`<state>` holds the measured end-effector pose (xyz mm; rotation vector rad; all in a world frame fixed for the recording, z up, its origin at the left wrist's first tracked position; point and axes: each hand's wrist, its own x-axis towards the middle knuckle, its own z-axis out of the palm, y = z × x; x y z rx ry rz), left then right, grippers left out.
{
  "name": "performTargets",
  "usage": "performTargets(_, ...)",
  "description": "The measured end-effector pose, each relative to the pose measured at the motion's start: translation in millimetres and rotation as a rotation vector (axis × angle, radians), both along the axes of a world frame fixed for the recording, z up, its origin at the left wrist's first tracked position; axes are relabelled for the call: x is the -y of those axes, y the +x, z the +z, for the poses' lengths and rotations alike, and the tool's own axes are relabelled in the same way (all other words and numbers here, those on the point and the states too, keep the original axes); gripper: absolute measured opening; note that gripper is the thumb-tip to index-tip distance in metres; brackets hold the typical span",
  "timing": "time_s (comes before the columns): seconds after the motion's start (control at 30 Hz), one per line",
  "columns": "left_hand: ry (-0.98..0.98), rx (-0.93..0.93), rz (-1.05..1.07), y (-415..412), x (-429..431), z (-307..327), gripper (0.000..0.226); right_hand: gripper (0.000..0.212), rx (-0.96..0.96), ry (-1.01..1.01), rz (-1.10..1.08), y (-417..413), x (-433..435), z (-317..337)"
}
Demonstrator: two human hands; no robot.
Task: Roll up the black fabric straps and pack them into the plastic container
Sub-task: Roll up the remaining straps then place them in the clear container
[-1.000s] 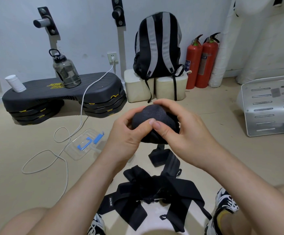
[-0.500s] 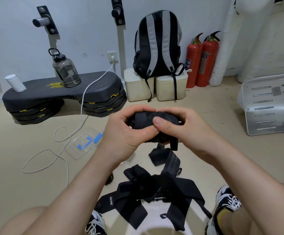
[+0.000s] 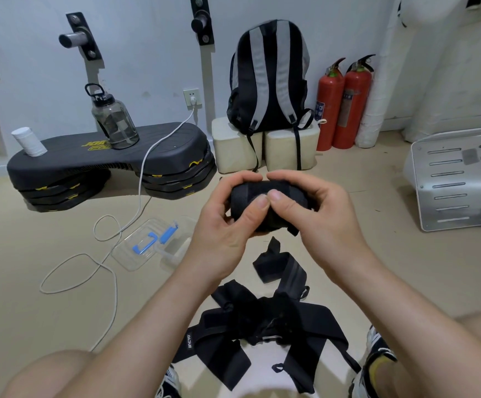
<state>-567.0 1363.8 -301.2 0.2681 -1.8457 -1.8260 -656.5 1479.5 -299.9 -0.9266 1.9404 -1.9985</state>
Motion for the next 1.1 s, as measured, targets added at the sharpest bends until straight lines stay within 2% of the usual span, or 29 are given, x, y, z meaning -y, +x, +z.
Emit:
performTargets(0.1,-0.032,-0.047,0.065,0,0,-1,0.028,0.042,-0.018,0.039,0.090,-3,-3,5)
performTargets(0.2,-0.101,-0.062,0.123,0,5,-2,0.025,0.065,0.275,0.067,0.237,-5,-6,9)
performTargets(0.27,-0.101,-0.056,0.123,0,5,-2,0.026,0.058,0.312,0.103,0.288,-8,-8,9)
performTargets(0.4,0.013,-0.010,0.095,-1,2,-4,0.026,0.028,0.138,0.094,0.207,-11,-8,6)
performTargets(0.5,-0.085,-0.039,0.128,0,2,-2,0.024,0.032,-0.063,0.079,0.115,-8,-4,0)
performTargets(0.63,-0.225,-0.080,0.137,4,11,7,0.024,0.037,-0.158,0.024,0.125,-1,3,-4)
performTargets(0.67,-0.349,-0.062,0.172,6,17,7,0.025,0.037,-0.237,0.132,0.152,-3,3,-5)
performTargets(0.7,-0.584,-0.007,0.211,8,26,5,0.028,0.041,-0.393,0.376,0.189,-7,3,-8)
performTargets(0.77,-1.080,0.245,0.200,12,39,-2,0.045,0.051,-0.717,0.889,0.263,-13,5,-16)
performTargets(0.8,-1.197,0.387,0.151,14,41,-5,0.055,0.052,-0.739,0.969,0.316,-11,8,-19)
performTargets(0.87,-1.171,0.554,0.033,15,35,-15,0.074,0.044,-0.549,0.869,0.437,-5,17,-25)
performTargets(0.97,-1.016,0.570,-0.027,21,33,-35,0.077,0.045,-0.356,0.806,0.478,2,32,-33)
performTargets(1.03,-0.807,0.530,-0.029,32,40,-45,0.073,0.054,-0.295,0.778,0.485,7,43,-40)
performTargets(1.1,-0.515,0.486,0.032,47,45,-53,0.068,0.067,-0.269,0.757,0.466,14,53,-50)
